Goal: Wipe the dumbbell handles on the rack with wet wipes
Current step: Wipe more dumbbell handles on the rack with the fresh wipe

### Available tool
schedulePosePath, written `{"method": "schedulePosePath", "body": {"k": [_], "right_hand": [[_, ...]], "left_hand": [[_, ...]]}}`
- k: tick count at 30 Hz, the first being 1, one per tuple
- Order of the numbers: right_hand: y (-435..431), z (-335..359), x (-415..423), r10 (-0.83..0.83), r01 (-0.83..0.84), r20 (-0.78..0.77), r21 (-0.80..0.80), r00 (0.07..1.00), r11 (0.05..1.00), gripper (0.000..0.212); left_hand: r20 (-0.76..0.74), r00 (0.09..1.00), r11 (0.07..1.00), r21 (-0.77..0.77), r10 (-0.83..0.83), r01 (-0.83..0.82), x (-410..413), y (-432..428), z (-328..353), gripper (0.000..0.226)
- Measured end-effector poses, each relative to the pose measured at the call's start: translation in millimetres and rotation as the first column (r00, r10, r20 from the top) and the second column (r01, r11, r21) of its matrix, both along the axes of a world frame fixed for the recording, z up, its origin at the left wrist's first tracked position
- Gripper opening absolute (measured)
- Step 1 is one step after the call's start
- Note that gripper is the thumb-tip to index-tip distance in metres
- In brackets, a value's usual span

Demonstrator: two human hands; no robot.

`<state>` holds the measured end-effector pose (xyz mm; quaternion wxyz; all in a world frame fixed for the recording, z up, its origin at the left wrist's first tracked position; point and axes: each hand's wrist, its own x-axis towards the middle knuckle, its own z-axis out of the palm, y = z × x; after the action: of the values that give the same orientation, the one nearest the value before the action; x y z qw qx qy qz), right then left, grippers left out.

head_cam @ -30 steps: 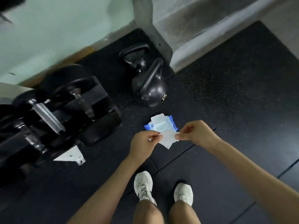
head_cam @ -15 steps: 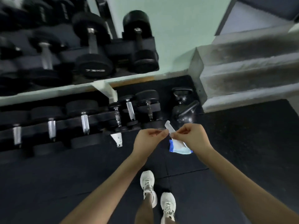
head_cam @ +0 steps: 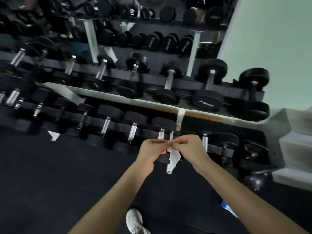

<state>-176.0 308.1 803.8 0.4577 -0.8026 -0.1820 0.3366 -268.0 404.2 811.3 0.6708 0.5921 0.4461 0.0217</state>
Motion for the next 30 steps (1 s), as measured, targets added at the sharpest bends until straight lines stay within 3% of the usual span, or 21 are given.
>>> {"method": "schedulePosePath", "body": {"k": [4, 9, 13, 18, 24, 28, 30], "right_hand": [[107, 13, -36, 0.053, -0.051, -0.049, 0.047, 0.997, 0.998, 0.009], [232, 12, -67, 0.081, -0.082, 0.071, 0.01, 0.994, 0.997, 0.015], [315, 7, -80, 0.169, -0.162, 0.157, -0.06, 0.973, 0.985, 0.012], [425, 2, -104, 0.399, -0.381, 0.226, -0.12, 0.889, 0.917, 0.011], [570, -4, -126, 0.591, -0.597, 0.135, 0.0, 0.795, 0.802, 0.004], [670, -13, -142, 0.667, -0.665, 0.008, 0.091, 0.745, 0.741, 0.017], [717, -16, -156, 0.693, -0.679, -0.082, 0.146, 0.716, 0.719, 0.038]], "left_hand": [[0.022, 0.999, 0.996, 0.074, 0.04, -0.042, -50, 105, 5, 0.008], [-0.014, 0.987, 0.945, 0.292, 0.16, -0.149, -110, 230, 6, 0.008], [0.021, 0.961, 0.909, 0.319, 0.275, -0.267, -161, 322, 3, 0.011], [0.018, 0.937, 0.882, 0.333, 0.348, -0.334, -207, 428, -7, 0.01], [-0.01, 0.908, 0.813, 0.451, 0.418, -0.369, -248, 559, -8, 0.011], [-0.058, 0.901, 0.785, 0.516, 0.43, -0.342, -277, 649, 0, 0.014], [-0.073, 0.888, 0.773, 0.528, 0.454, -0.352, -294, 691, 2, 0.013]]}}
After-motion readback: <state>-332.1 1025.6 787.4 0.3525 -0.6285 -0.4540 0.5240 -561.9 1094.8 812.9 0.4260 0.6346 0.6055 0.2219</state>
